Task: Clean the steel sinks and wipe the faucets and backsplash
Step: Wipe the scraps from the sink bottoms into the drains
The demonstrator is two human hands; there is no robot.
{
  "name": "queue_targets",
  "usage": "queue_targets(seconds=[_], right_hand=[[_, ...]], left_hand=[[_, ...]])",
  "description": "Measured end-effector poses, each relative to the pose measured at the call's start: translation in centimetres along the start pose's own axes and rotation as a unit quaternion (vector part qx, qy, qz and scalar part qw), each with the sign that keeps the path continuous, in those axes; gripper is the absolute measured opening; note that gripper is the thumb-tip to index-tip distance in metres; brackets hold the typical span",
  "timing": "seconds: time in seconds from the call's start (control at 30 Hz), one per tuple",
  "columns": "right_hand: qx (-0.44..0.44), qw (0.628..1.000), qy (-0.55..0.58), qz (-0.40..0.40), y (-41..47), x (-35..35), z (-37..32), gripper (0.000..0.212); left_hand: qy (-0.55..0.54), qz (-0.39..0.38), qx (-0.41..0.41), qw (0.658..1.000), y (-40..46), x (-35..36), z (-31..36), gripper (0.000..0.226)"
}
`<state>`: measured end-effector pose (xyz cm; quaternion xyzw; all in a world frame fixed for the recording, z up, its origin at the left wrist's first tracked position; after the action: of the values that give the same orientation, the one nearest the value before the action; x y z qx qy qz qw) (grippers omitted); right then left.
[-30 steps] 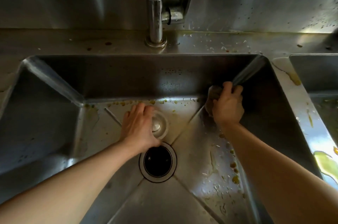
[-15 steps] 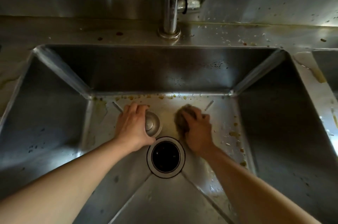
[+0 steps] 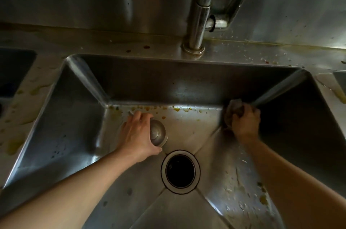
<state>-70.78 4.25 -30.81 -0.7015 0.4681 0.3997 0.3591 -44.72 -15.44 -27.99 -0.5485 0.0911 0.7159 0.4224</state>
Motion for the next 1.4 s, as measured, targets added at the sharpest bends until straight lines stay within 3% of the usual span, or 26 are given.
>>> queue_targets(seconds=[0.07, 0.2, 0.33, 0.43, 0.57, 0.7, 0.83, 0.9, 1.0, 1.07, 1.17, 1.23, 1.3, 1.4], right_hand=[[0.033, 0.997, -0.055, -0.031, 0.0, 2.2, 0.4, 0.052], [-0.098, 0.993, -0.034, -0.065, -3.7, 6.3, -5.5, 0.063], [-0.191, 0.977, -0.031, -0.084, -6.4, 8.6, -10.8, 0.052], [-0.302, 0.944, -0.054, -0.125, -7.6, 10.2, -13.4, 0.058], [-0.380, 0.906, -0.062, -0.173, -9.9, 11.2, -12.4, 0.061], [-0.390, 0.889, -0.042, -0.236, -14.6, 10.7, -8.6, 0.042], [-0.326, 0.894, -0.029, -0.306, -14.7, 8.7, -7.4, 0.048], [-0.319, 0.900, -0.025, -0.295, -13.6, 7.5, -8.5, 0.052], [-0.347, 0.919, -0.005, -0.186, -10.2, 5.9, -13.5, 0.057], [-0.398, 0.905, -0.033, -0.148, -8.5, 7.3, -17.0, 0.061], [-0.459, 0.863, -0.132, -0.164, -8.3, 11.6, -19.1, 0.059], [-0.470, 0.858, -0.125, -0.166, -9.6, 12.8, -18.5, 0.049], [-0.459, 0.860, -0.113, -0.192, -11.2, 13.2, -16.6, 0.054], [-0.491, 0.836, -0.102, -0.223, -15.4, 12.4, -13.4, 0.053]], left_hand=[[0.004, 0.005, -0.002, 1.000, 0.5, 0.1, -0.2, 0.095], [0.001, -0.001, -0.007, 1.000, 0.8, 0.5, -0.5, 0.095], [0.000, -0.009, -0.004, 1.000, 0.6, 0.4, -0.4, 0.094], [-0.003, -0.016, 0.002, 1.000, 0.3, 0.4, -0.3, 0.094], [-0.003, -0.020, -0.005, 1.000, -0.5, 0.7, -0.7, 0.095], [-0.007, -0.024, -0.018, 1.000, -1.4, 0.4, -1.2, 0.098], [0.005, -0.016, -0.027, 0.999, -2.2, -0.5, -1.5, 0.097], [0.000, -0.010, -0.032, 0.999, -2.2, -1.0, -1.8, 0.097], [-0.013, 0.001, -0.048, 0.999, -1.9, -1.5, -3.1, 0.096], [-0.019, 0.011, -0.057, 0.998, -1.5, -1.8, -4.0, 0.093], [-0.015, 0.011, -0.066, 0.998, -1.0, -1.6, -5.0, 0.091], [-0.007, 0.006, -0.072, 0.997, -1.0, -1.3, -5.4, 0.091], [0.000, -0.007, -0.078, 0.997, -1.3, -0.8, -5.5, 0.092], [0.010, -0.020, -0.081, 0.996, -1.9, -0.6, -5.2, 0.093]])
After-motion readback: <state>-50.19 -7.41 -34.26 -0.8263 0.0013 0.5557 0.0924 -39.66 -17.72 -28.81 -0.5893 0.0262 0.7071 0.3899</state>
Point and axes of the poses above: each hand's wrist, its own y-axis towards the middle knuckle, its own x-axis out of the palm, z = x × y, the point moved 9 cm from there along y, towards the middle knuckle, and after that the axes turned 5 degrees about -y, right-handed, at the moved point
